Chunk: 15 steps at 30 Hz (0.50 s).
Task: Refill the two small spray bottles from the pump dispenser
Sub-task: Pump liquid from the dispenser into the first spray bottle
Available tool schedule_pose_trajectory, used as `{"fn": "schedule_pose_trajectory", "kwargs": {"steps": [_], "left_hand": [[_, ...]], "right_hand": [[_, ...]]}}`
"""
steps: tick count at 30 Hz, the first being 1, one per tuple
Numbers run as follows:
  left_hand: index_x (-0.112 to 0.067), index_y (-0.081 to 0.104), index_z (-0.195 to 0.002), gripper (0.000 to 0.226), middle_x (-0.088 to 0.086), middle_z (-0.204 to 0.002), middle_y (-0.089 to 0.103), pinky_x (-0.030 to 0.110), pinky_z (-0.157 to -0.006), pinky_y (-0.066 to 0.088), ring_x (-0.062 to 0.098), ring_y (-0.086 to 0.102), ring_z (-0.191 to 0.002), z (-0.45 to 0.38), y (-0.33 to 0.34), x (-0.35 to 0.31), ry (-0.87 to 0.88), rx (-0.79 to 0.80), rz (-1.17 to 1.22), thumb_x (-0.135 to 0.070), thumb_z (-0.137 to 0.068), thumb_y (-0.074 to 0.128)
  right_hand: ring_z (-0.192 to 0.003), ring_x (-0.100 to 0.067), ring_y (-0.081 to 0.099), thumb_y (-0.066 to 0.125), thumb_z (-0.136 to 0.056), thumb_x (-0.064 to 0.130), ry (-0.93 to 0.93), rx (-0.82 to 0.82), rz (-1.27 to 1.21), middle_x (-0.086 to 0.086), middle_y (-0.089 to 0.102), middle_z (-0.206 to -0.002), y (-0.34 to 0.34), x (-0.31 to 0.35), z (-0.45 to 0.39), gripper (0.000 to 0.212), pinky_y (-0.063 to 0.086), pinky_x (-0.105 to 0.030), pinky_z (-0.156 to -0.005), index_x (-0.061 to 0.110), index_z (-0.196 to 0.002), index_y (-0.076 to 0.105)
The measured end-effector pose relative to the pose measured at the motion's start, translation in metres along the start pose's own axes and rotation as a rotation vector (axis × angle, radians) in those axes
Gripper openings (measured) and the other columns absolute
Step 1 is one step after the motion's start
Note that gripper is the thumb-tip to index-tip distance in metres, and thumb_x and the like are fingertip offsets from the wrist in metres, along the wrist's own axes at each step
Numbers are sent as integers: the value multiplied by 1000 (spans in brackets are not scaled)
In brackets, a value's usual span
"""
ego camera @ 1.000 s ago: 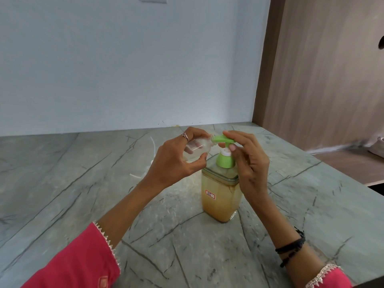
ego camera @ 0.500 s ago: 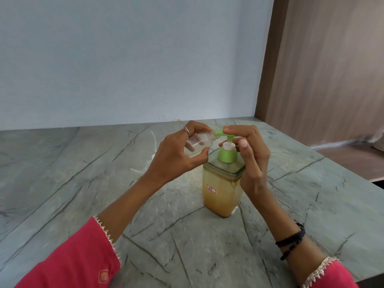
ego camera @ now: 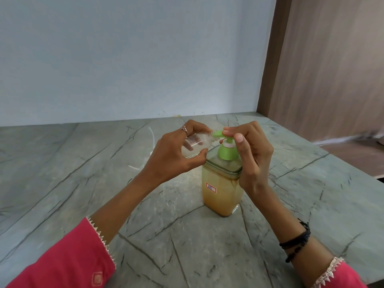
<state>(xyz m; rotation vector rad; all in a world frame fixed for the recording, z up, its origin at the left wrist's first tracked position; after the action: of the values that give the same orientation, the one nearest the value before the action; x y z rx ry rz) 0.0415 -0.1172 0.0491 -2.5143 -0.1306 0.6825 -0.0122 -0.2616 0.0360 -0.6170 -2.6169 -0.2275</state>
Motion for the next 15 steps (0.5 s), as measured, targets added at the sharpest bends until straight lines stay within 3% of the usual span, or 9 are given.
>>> {"fn": "schedule_pose_trajectory", "kwargs": {"steps": [4, 13, 15], "left_hand": [[-37, 51, -104, 33, -21, -104, 61, 30, -69, 56, 3, 63, -83, -3, -2, -2, 1, -16, 14, -37, -72, 60], [-36, 52, -104, 33, -18, -104, 61, 34, -68, 56, 7, 64, -84, -3, -3, -3, -2, -27, -1, -38, -72, 60], [-37, 52, -104, 33, -20, -104, 61, 33, -68, 56, 7, 64, -84, -3, -3, -3, -4, -26, -7, -38, -72, 60]], "right_hand": [[-90, 0, 58, 43, -92, 22, -10, 48, 16, 4, 59, -99, 2, 0, 4, 21, 45, -17, -74, 14, -98, 61], [-90, -7, 60, 43, -93, 20, -19, 27, -9, 1, 60, -101, 0, 1, 2, 22, 52, -29, -71, 13, -100, 62], [-90, -6, 60, 43, -93, 20, -20, 24, -12, 0, 61, -100, 0, 1, 2, 22, 51, -26, -72, 14, -99, 62]]}}
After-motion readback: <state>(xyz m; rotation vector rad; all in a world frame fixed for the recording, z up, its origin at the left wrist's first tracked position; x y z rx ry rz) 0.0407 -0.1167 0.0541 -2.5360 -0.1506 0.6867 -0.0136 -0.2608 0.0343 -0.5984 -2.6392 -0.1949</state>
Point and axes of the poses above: each hand's wrist, its own z-axis away from the middle knuckle, its own y-axis out of the palm, x = y × z, the point moved 8 cm from there along -z, towards the middle knuckle
